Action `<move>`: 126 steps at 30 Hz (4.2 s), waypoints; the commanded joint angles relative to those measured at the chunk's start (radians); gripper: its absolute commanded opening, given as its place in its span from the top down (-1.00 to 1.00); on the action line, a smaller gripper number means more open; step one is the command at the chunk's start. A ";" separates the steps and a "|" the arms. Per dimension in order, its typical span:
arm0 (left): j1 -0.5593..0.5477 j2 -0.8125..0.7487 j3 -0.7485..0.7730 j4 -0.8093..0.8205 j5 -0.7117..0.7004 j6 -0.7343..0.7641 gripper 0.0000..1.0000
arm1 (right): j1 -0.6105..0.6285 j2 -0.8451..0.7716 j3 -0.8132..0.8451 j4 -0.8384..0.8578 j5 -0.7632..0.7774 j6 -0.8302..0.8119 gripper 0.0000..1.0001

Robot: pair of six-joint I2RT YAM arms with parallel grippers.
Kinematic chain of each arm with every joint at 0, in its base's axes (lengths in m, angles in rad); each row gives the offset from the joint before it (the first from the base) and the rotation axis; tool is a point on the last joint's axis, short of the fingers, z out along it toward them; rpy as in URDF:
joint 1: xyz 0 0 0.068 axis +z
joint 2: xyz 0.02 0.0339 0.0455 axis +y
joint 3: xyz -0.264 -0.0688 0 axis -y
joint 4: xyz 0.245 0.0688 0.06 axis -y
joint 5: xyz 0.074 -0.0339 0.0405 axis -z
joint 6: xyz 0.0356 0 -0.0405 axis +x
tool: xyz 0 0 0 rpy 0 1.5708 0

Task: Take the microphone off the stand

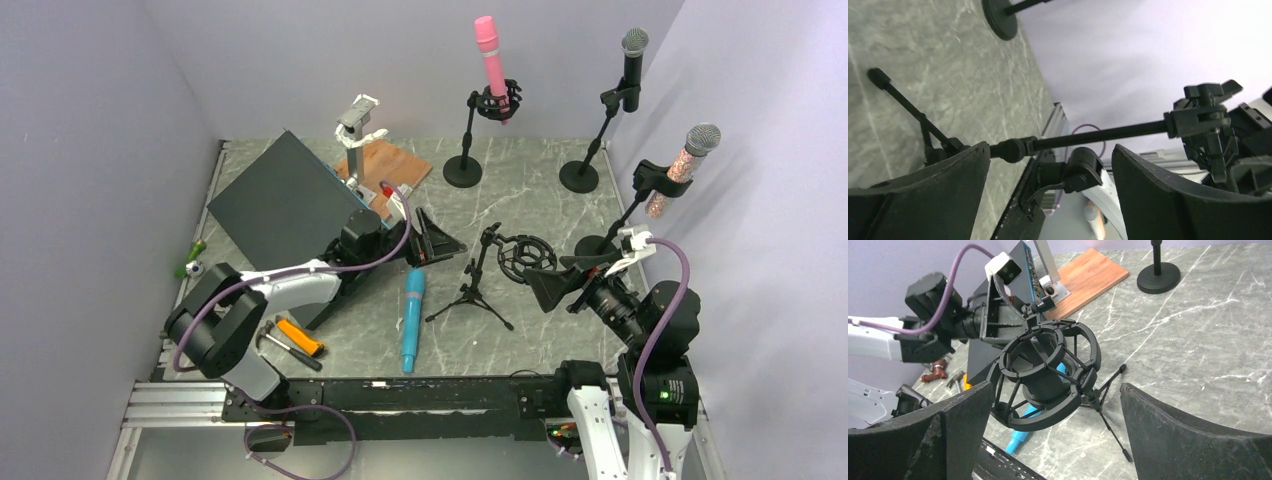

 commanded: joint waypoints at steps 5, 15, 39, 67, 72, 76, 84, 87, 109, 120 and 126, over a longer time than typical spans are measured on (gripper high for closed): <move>-0.032 0.160 -0.136 0.681 0.055 -0.322 -0.67 | 0.000 0.009 -0.014 0.054 0.023 0.025 -1.00; -0.070 0.285 -0.105 0.749 0.054 -0.330 0.22 | 0.003 0.008 0.002 0.022 0.044 0.000 -1.00; -0.096 0.314 -0.087 0.619 0.064 -0.267 -0.20 | 0.002 -0.006 0.001 0.021 0.049 0.011 -1.00; -0.097 0.368 -0.014 0.560 0.092 -0.264 0.32 | 0.001 -0.013 0.002 0.031 0.047 0.026 -1.00; -0.095 0.355 -0.011 0.441 0.099 -0.293 1.00 | 0.001 -0.013 0.000 0.029 0.047 0.026 -1.00; -0.094 0.306 0.006 0.245 0.137 -0.347 1.00 | 0.001 -0.021 -0.004 0.032 0.052 0.024 -1.00; -0.081 0.158 0.225 -0.780 0.049 -0.306 1.00 | 0.002 -0.035 -0.038 0.063 0.045 0.023 -1.00; -0.054 0.186 0.305 -0.962 0.074 -0.323 1.00 | 0.002 -0.043 -0.041 0.070 0.054 0.020 -1.00; -0.014 0.147 0.393 -0.995 -0.006 -0.137 0.20 | 0.002 -0.010 0.065 0.046 0.026 0.022 -1.00; 0.016 -0.002 0.258 -0.611 0.039 0.086 -0.09 | 0.002 0.124 0.192 -0.020 0.014 -0.020 -1.00; 0.015 -0.055 0.123 -0.290 0.110 0.112 0.05 | 0.002 0.223 0.246 -0.044 -0.117 0.006 -0.99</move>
